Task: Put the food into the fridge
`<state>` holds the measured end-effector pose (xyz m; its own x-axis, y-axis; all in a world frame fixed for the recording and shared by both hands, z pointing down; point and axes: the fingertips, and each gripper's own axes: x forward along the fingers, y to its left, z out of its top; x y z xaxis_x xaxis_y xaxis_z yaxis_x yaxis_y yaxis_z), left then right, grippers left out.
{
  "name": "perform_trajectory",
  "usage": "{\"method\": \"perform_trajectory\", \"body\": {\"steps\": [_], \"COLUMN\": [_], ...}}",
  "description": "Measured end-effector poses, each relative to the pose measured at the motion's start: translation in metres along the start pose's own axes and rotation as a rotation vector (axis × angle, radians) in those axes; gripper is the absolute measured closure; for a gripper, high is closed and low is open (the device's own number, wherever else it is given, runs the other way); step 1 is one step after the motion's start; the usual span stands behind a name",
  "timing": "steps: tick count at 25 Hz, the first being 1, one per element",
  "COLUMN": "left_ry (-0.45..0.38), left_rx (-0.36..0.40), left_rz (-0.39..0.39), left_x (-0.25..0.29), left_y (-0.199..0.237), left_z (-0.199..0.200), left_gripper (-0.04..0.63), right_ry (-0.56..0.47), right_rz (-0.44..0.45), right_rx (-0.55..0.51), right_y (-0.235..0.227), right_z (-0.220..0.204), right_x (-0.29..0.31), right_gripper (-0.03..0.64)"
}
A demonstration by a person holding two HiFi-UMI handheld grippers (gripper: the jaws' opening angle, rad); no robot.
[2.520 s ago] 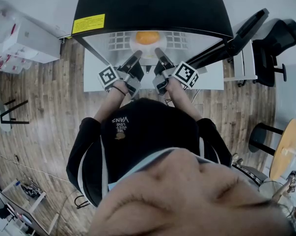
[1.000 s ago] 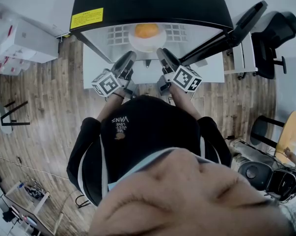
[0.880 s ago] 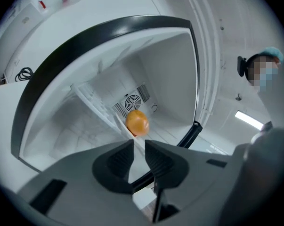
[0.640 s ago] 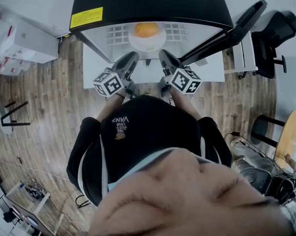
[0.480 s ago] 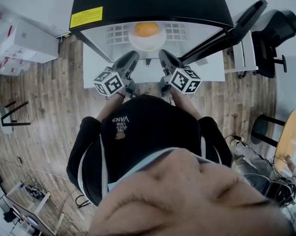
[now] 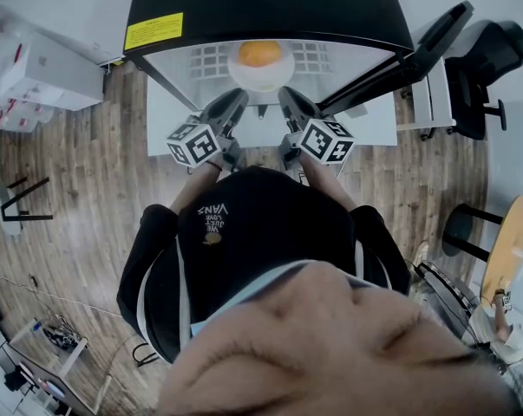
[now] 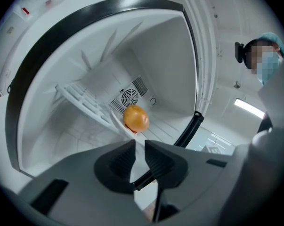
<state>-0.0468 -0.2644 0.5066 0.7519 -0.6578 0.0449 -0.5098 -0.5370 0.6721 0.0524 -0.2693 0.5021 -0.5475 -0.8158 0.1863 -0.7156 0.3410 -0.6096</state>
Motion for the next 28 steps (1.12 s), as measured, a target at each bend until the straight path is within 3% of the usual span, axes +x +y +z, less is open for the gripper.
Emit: {"method": "perform_trajectory", "body": {"steps": [28], "left_ry": [-0.01], "left_rx": [-0.025], "left_rz": [0.009], "left_x": [0.017], "left_y": [0.015], "left_z": [0.01], "left_gripper": [0.537], "right_ry": [0.004], "right_rz": [0.018], "right_rx": [0.013], "right_y": [-0.006], "right_z": [0.012], "right_x": [0.02], "right_gripper": [0.598]}}
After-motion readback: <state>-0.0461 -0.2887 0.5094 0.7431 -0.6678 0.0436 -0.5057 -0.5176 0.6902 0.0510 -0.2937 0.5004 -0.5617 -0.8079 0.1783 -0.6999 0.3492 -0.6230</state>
